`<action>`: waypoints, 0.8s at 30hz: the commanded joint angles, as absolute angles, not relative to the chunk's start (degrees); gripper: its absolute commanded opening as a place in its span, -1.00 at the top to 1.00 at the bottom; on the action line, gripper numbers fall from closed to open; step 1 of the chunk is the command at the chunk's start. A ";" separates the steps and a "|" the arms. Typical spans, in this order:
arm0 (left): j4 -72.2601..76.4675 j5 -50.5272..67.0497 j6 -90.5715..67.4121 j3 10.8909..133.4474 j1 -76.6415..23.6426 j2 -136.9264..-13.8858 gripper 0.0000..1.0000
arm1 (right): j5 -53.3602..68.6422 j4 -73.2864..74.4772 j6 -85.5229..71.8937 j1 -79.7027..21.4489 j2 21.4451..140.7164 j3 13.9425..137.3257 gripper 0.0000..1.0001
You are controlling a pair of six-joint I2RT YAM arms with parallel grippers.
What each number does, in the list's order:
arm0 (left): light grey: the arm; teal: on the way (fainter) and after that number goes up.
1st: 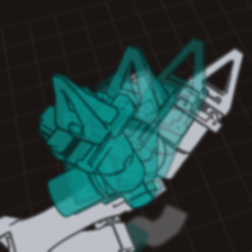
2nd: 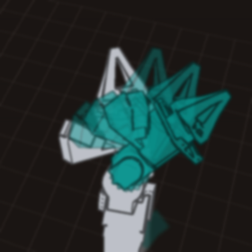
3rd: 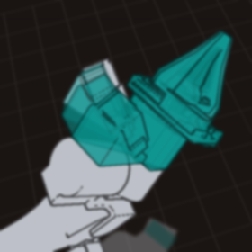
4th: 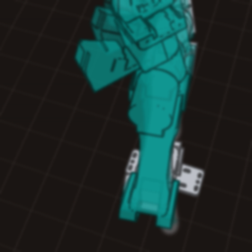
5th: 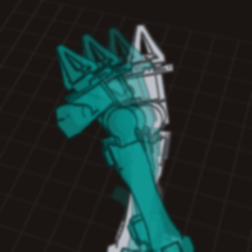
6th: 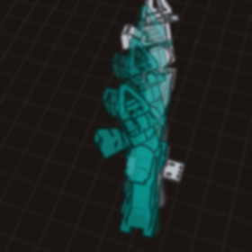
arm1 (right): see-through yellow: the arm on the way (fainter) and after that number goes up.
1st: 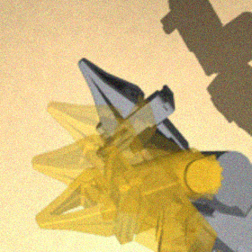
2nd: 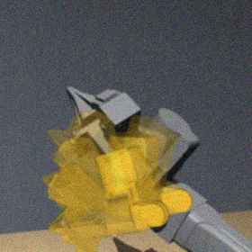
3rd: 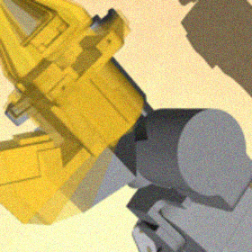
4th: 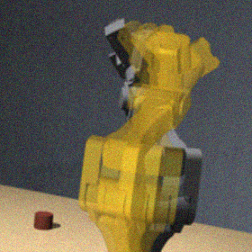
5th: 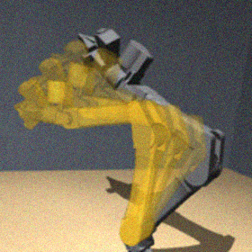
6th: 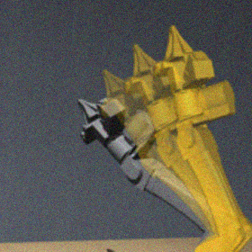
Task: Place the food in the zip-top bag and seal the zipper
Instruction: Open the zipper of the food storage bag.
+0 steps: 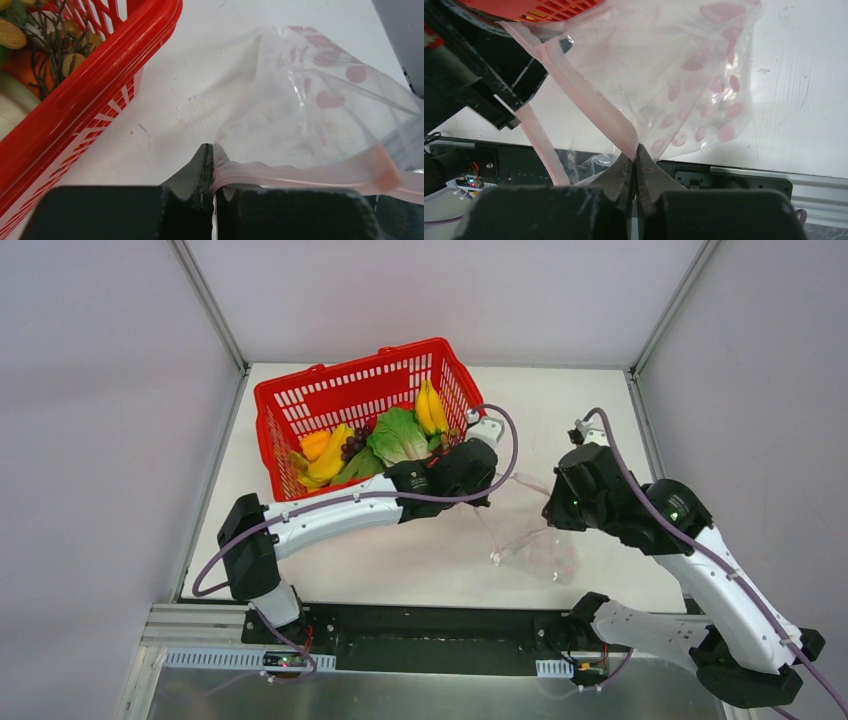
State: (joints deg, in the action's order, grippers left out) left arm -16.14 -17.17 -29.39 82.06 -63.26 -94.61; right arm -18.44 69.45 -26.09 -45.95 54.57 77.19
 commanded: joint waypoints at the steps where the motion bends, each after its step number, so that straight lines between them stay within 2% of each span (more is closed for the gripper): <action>1: -20.89 -25.64 -29.36 84.91 -62.27 -95.90 0.95 | -19.91 80.42 -26.13 -45.96 54.30 85.30 0.94; 3: -21.78 -25.99 -29.25 85.78 -62.27 -96.77 0.95 | -20.28 81.09 -26.68 -46.00 54.52 87.91 0.95; 5: -20.62 -23.71 -28.44 86.04 -62.23 -97.04 0.84 | -21.27 79.62 -26.20 -45.98 54.29 87.46 0.94; 12: -12.88 -10.86 -26.64 85.39 -62.16 -94.57 -0.20 | -24.73 70.75 -27.63 -45.95 56.51 78.85 0.95; 18: -15.07 -5.39 -25.06 86.30 -61.61 -91.87 -0.49 | -28.11 62.50 -27.99 -45.87 57.42 74.19 0.94; 24: -16.24 -0.82 -23.05 84.76 -61.61 -85.46 -0.68 | -27.53 55.88 -27.63 -45.06 57.86 71.75 0.95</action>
State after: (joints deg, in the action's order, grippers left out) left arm -16.51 -5.02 -25.69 84.79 -62.13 -92.84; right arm -26.13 62.41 -27.42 -45.71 57.95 72.49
